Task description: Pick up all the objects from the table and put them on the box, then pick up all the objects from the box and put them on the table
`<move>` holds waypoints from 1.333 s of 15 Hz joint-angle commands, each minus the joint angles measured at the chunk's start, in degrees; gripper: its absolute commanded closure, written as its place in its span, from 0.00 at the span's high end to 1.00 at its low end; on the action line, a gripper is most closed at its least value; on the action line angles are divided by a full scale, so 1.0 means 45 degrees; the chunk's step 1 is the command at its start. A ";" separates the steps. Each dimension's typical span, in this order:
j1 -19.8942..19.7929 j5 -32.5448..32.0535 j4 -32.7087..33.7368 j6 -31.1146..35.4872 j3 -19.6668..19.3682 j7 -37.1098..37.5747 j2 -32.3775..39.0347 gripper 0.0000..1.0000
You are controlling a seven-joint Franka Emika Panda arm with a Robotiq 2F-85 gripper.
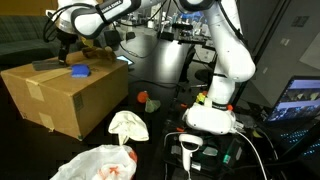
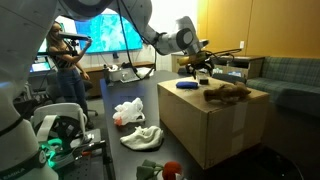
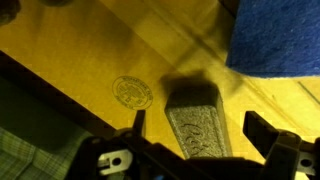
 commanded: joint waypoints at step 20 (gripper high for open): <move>-0.0412 0.2397 0.6592 -0.5438 0.1016 -0.5092 0.3495 1.00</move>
